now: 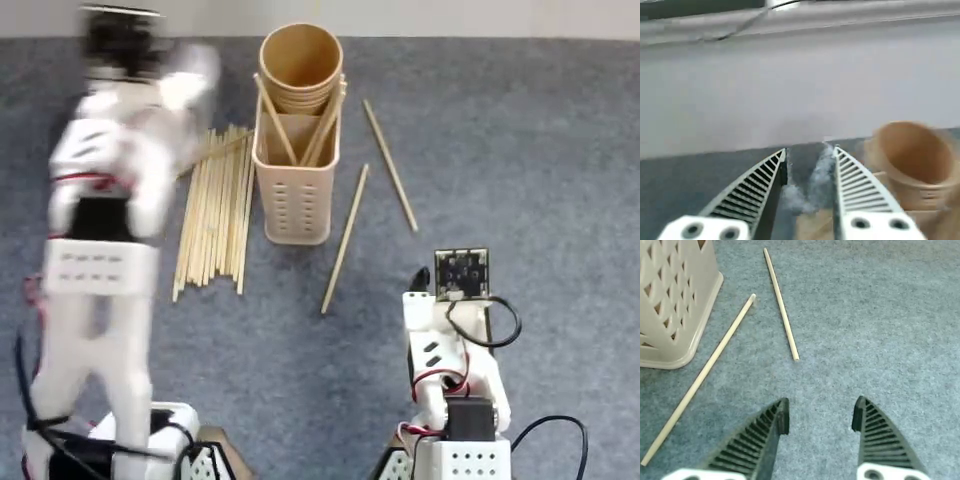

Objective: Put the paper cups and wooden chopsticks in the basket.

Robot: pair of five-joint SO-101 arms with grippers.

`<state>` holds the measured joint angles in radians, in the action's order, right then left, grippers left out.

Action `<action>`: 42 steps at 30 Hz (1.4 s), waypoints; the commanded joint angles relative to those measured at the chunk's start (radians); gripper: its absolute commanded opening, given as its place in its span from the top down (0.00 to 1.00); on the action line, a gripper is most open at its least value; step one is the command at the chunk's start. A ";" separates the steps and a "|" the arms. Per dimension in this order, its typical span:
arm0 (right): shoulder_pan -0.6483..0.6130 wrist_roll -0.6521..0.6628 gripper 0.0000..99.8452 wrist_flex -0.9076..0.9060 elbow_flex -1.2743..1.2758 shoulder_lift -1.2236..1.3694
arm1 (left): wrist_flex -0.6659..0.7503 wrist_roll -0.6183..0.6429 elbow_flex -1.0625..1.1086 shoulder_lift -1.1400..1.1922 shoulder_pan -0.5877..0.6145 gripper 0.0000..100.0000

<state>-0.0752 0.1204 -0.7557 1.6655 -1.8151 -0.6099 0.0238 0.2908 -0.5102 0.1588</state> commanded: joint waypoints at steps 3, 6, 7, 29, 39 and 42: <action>0.008 0.014 0.79 -0.001 0.130 -0.019 | -0.203 -0.015 -0.010 0.122 0.289 0.88; 0.008 0.014 0.79 -0.001 0.130 -0.019 | -0.264 -0.173 -0.005 0.280 0.315 0.88; 0.008 0.014 0.79 -0.001 0.131 -0.019 | -0.296 -0.227 -0.008 0.329 0.311 0.88; 0.008 0.014 0.79 -0.001 0.130 -0.019 | -0.747 -0.436 -0.549 0.946 0.125 0.84; 0.008 0.014 0.79 -0.001 0.130 -0.019 | -1.022 -0.302 -1.061 1.305 0.073 0.84; 0.008 0.014 0.79 -0.001 0.130 -0.019 | -1.017 -0.302 -1.067 1.357 0.070 0.84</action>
<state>-0.0752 0.1204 -0.7557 1.6655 -1.8151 -1.6180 -0.2908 -0.7281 0.8309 0.2478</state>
